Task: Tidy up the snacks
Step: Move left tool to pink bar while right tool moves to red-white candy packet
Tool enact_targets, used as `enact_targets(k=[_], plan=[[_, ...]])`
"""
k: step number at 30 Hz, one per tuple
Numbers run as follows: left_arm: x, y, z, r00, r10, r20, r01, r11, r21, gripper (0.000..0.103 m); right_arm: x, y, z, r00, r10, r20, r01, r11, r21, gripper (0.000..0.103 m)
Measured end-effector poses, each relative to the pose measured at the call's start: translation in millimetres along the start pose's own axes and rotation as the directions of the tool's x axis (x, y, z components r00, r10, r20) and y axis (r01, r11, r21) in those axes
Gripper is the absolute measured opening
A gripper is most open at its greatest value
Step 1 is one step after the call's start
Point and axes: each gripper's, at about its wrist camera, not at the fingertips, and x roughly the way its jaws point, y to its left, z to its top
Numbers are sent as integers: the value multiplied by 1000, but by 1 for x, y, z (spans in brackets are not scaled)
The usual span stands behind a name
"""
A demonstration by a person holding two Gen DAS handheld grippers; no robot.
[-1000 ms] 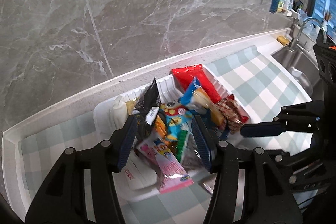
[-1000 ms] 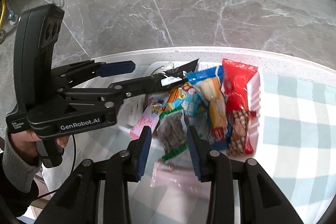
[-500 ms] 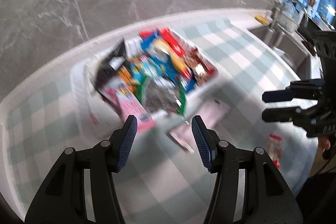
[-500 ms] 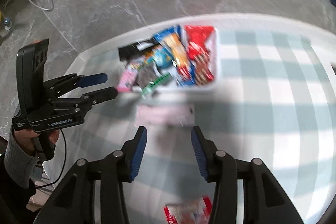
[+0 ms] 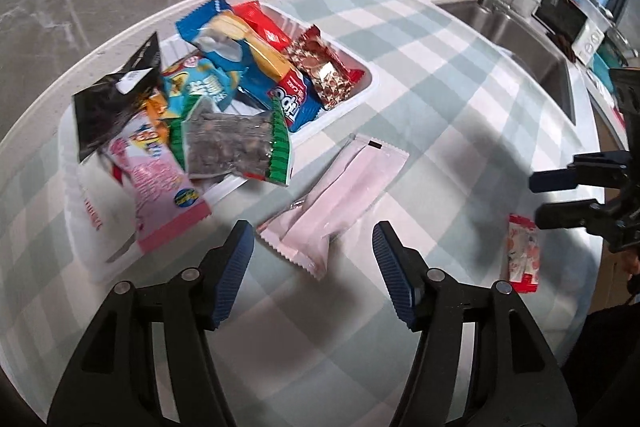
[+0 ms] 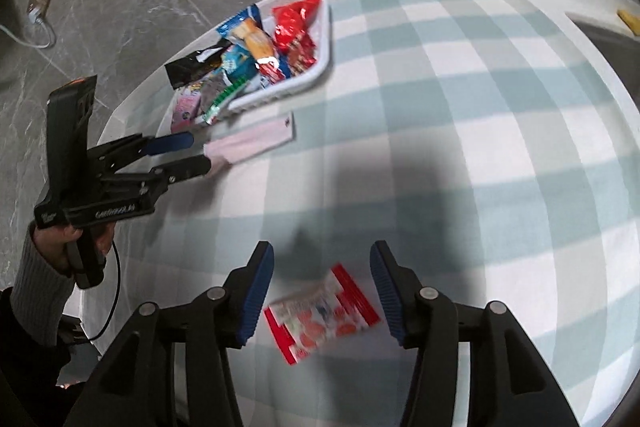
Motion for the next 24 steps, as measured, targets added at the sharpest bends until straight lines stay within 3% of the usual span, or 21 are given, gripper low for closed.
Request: enact_targets(k=[8,14,24], plan=[[32,-6,13,997,-33,-65,38,996,75,60,1,-7,-17,998,-19,-64,24,997,74,56],[36,-27,10,987,-122,-103,134,984,115,60,5,-7,-23,997,-17,-81,25,995,98,62],[30,-30,15,993,-82,-84,91,989,113,60,12,5,-22,993,-50,-110,60,995,84,65]])
